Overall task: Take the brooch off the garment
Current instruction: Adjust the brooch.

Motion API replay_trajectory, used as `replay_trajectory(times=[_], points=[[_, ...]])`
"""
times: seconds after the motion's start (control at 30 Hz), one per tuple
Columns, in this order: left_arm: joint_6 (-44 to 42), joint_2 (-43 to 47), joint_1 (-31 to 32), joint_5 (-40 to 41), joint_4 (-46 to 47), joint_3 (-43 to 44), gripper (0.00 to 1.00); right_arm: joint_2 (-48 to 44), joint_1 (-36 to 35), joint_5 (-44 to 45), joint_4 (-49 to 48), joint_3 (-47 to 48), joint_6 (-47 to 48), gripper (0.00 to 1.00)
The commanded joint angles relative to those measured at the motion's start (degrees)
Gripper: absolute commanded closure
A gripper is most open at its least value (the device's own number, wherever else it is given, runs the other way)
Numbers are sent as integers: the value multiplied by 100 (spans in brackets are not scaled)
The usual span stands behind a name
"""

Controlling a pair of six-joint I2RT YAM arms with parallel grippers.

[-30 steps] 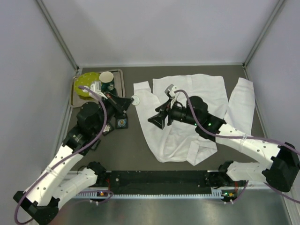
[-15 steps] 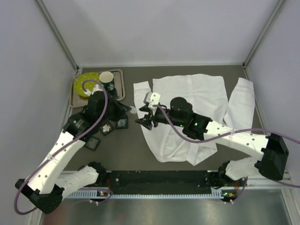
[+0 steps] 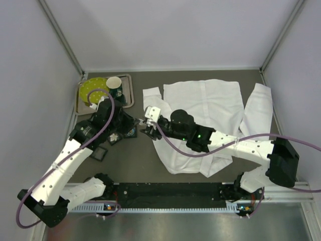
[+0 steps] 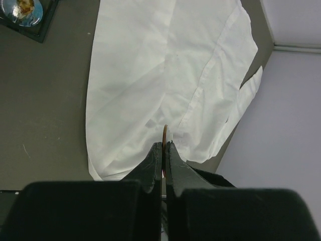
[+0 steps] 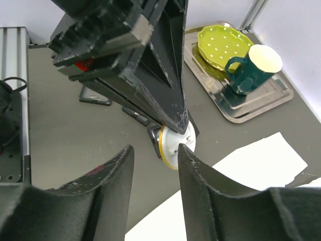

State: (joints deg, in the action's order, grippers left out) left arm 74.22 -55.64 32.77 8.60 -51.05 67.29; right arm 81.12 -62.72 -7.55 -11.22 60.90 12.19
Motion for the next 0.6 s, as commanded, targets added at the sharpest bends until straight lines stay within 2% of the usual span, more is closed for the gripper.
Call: replay_trajectory(times=[0.0,0.07,0.17,0.23,0.27,0.37,0.57], points=[[383,-44,18,-8,-142,83,100,158,-276,604,-424,334,529,65],[427,-61,18,-25,-160,92,100,202,-372,728,-468,334,609,70],[532,-96,18,-16,-274,118,100,255,-530,1150,-582,299,829,85],[568,-123,19,10,-353,188,100,237,-566,1414,-679,212,978,86],[576,-132,18,36,-414,197,100,220,-592,1475,-732,168,1014,84],[577,-70,27,89,-406,206,100,141,-601,1651,-925,-25,970,66],[506,18,18,133,-353,197,100,-26,-601,1792,-1320,-491,926,48]])
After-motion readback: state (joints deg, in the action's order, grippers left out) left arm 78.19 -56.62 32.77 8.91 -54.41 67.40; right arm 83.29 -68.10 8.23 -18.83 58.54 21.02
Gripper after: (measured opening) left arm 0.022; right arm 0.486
